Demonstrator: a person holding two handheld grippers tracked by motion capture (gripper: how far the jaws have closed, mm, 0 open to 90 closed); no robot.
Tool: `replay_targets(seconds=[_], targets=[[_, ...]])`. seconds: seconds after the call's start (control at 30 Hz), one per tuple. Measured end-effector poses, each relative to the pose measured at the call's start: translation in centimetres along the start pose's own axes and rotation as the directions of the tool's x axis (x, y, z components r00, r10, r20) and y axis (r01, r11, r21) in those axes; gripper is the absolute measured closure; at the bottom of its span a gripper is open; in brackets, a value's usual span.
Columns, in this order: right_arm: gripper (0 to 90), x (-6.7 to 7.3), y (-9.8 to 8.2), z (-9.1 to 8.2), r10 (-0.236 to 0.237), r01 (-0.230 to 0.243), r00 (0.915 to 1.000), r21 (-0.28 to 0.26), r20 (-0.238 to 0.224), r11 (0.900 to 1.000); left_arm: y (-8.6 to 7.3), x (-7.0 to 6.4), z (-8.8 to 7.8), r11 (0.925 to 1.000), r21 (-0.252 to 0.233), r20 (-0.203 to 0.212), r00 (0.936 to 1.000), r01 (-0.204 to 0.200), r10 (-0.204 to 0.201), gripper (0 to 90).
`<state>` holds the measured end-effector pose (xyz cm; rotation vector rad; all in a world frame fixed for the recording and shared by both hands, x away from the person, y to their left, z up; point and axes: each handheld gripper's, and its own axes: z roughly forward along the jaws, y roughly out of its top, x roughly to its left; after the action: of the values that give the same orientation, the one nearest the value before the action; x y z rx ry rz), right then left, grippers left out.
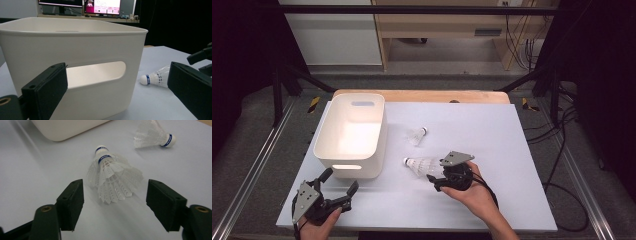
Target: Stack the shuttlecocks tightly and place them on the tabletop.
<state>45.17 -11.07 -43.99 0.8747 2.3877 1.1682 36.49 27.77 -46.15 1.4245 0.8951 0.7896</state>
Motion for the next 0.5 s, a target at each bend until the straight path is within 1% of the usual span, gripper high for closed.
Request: replay_targets(seconds=[0.07,0.13,0.2,0.43,0.5], targets=[[23.9,-0.1,0.4,-0.6,0.007,-0.006,1.0,-0.009,0.004,1.0,0.0,-0.1,0.1,1.0,0.003,0.005,1.0,-0.002,0.002,2.3],[21.6,-0.3,0.8,-0.9,0.009,-0.008,0.9999,-0.016,0.006,1.0,0.0,-0.1,0.1,1.0,0.006,0.008,1.0,-0.006,0.006,2.3],[18.6,-0.4,1.3,-1.2,0.012,-0.012,0.9999,-0.015,0.007,1.0,0.0,-0.1,0.1,0.9999,0.009,0.012,0.9999,-0.006,0.006,2.1],[15.0,-1.3,2.5,-1.2,0.01,-0.009,0.9995,-0.016,0.029,1.0,0.0,-0.1,0.1,1.0,0.006,0.009,0.9999,-0.006,0.006,2.1],[14.4,-1.6,3.0,-1.1,0.009,-0.008,0.9991,-0.016,0.042,1.0,0.0,-0.1,0.1,1.0,0.002,0.01,0.9999,-0.002,0.002,2.1]])
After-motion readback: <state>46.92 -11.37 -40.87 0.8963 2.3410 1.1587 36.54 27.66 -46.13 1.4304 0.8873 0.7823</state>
